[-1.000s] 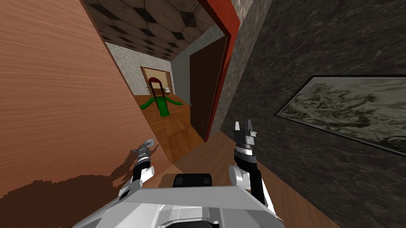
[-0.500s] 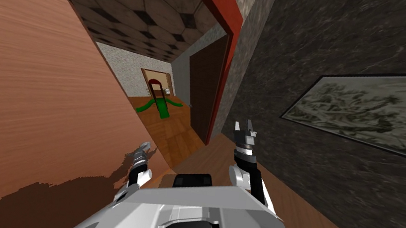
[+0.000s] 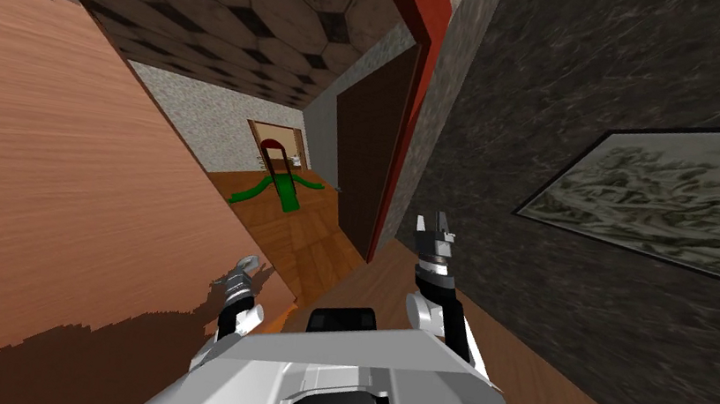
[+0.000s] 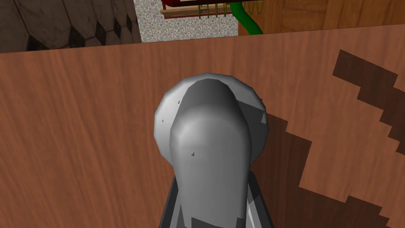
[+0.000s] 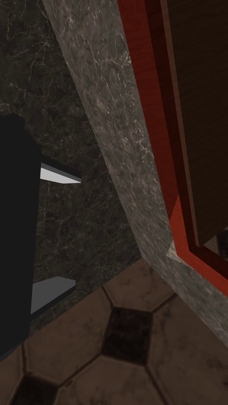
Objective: Push the door open
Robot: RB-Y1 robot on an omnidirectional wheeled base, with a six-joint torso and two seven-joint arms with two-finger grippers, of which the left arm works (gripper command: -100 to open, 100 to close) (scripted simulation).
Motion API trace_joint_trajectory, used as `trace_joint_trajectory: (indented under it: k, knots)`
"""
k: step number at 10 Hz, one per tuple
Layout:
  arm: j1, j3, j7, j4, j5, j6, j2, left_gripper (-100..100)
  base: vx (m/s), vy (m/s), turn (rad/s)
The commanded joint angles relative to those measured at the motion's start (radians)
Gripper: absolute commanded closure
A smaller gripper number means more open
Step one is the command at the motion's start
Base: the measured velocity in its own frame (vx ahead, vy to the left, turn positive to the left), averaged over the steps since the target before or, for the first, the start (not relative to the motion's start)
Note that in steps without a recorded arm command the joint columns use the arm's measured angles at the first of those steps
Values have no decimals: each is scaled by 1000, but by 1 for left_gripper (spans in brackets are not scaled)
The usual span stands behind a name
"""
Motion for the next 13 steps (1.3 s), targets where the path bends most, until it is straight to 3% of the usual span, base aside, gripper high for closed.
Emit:
trace_joint_trajectory:
  k: [1,11,13]
  knots:
    - [25,21,1,-6,24,-2,5,100,169,49,-14]
    - [139,108,2,-64,124,7,14,100,176,58,-2]
    - [139,108,2,-64,124,7,14,100,89,53,5]
